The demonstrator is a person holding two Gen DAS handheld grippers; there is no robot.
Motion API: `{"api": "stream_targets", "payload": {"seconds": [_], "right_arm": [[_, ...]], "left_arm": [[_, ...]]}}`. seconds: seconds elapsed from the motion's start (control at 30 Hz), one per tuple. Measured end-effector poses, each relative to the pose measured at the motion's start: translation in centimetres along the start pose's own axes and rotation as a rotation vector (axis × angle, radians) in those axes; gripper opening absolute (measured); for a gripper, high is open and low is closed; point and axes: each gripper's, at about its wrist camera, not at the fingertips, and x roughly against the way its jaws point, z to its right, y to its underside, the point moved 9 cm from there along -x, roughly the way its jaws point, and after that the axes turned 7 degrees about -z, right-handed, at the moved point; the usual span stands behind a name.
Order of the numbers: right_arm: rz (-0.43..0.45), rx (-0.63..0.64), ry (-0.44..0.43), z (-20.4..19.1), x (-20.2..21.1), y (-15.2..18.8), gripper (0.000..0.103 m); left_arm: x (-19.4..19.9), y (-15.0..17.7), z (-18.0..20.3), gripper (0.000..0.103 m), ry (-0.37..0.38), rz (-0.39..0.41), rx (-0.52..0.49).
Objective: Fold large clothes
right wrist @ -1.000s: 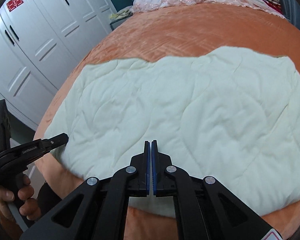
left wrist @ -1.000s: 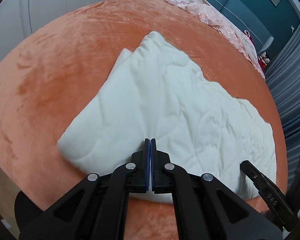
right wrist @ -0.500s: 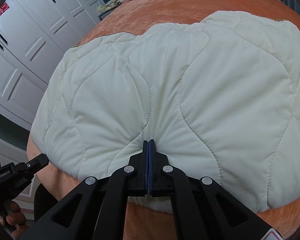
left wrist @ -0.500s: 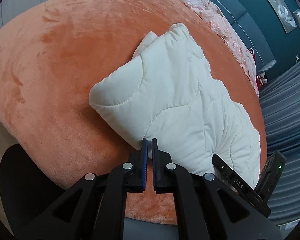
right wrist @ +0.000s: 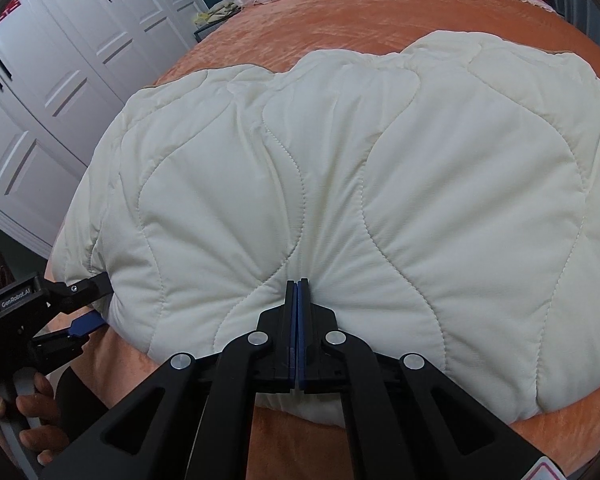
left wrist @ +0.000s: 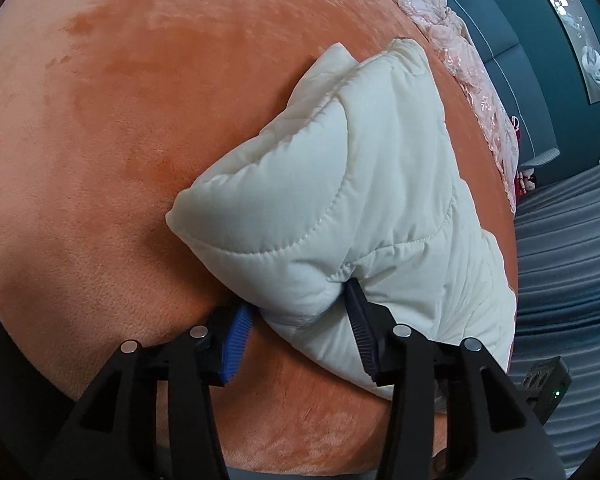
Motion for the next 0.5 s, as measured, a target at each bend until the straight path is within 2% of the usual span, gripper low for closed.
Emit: {"api": "stream_targets", "payload": {"seconds": [0.1,0.23,0.37,0.5], "right_arm": [[-0.002,0.005,0.005,0.0,0.0,0.0,0.000],[-0.003,0.009,0.008,0.0,0.0,0.0,0.000],[0.004,0.007,0.018,0.0,0.1,0.0,0.000],[-0.002,0.015,0.025,0.0,0.2,0.1,0.000]], "left_arm": [[1.2,0.0,-0.3,0.046,0.075,0.007,0.066],[2.8,0.5,-0.8,0.048,0.080,0.043,0.048],[2.3,-0.2,-1.9,0.050,0.118,0.047,0.113],[1.3,-1.4,-1.8,0.060,0.161,0.061,0.174]]}}
